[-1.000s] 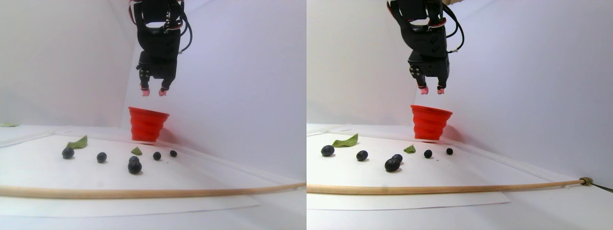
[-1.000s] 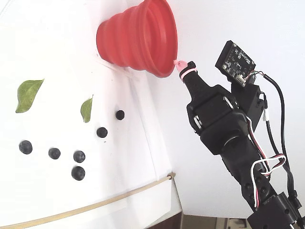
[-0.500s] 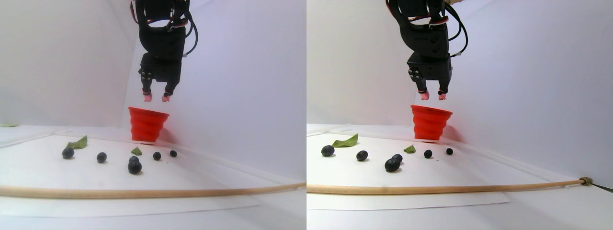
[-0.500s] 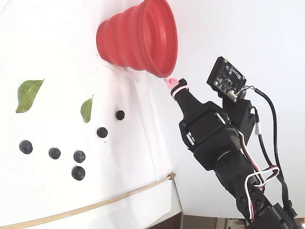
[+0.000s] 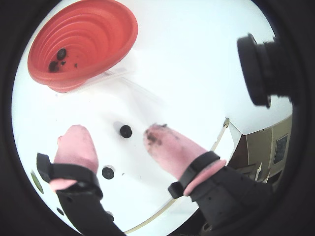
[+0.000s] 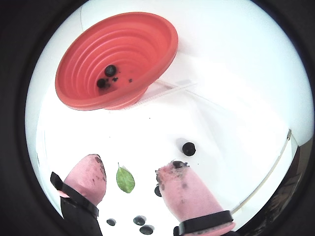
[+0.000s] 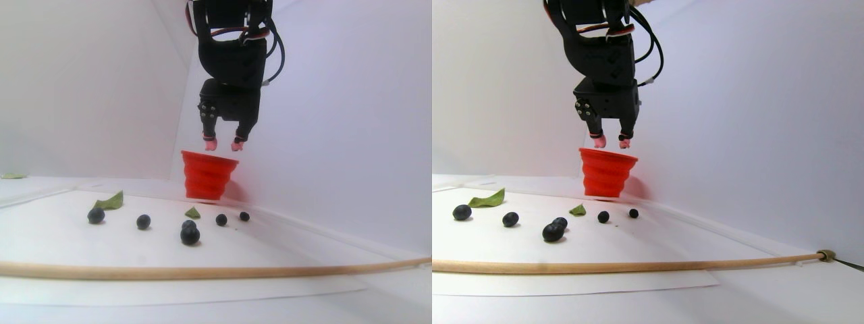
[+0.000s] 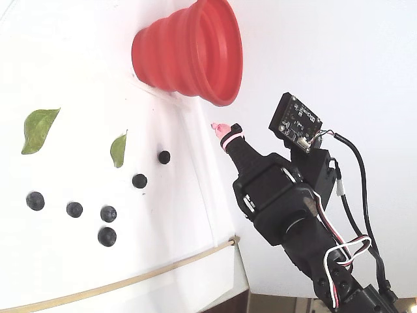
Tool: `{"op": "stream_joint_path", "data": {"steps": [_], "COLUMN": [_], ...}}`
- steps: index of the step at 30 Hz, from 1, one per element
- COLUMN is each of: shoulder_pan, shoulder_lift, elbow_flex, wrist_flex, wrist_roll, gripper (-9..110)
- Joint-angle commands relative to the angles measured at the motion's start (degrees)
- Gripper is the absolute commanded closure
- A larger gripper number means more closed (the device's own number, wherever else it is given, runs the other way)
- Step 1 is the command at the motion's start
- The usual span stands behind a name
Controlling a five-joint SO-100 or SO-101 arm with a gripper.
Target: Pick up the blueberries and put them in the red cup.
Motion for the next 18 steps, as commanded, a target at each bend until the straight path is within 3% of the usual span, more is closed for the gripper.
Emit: {"op": "stream_joint_path", "data": {"steps": [1, 18], "shoulder_pan": [2.5, 4.2], "shoulder_lift": [9.7, 5.0], "elbow_flex": [-1.0, -0.3], "wrist_flex": [0.2, 0.2], "wrist_roll": [0.7, 1.2], "gripper": [81, 81]}}
